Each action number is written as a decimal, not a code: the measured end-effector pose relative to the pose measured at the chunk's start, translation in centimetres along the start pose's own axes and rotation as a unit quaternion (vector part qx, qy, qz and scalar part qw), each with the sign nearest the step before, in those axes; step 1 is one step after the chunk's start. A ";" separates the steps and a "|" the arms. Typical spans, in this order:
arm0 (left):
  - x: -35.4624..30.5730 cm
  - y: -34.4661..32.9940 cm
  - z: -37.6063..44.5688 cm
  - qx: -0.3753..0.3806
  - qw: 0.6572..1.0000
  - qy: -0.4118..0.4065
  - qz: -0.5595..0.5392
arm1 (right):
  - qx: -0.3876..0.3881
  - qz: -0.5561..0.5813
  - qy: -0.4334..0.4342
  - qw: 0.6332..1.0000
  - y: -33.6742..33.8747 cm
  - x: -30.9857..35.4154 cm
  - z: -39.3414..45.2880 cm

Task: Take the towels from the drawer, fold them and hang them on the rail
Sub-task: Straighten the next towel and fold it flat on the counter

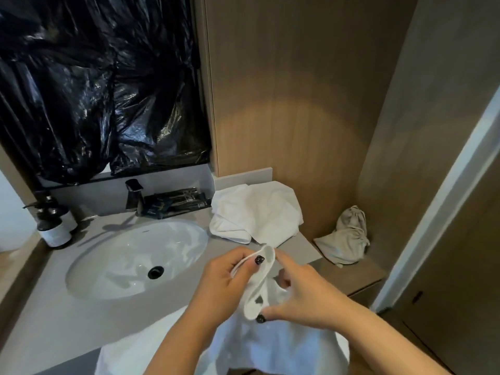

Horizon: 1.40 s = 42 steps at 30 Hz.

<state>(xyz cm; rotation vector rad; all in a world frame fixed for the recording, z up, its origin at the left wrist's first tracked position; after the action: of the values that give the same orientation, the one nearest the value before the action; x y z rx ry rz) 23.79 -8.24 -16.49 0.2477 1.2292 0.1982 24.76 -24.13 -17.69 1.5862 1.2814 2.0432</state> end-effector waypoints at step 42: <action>3.1 6.2 0.1 -0.222 0.969 0.096 -0.041 | -0.107 0.161 -0.051 0.980 0.8 -4.5 6.0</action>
<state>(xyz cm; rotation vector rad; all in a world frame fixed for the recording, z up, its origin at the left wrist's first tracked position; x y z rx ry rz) 24.78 -1.39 -17.46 -0.2159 1.3484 0.4259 31.92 -24.73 -19.89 1.8611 0.7785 2.1609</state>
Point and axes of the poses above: each hand's wrist, its own z-axis towards the middle knuckle, its own y-axis out of the back of the hand, x = y × z, the point moved 5 cm from there along z, towards the middle knuckle
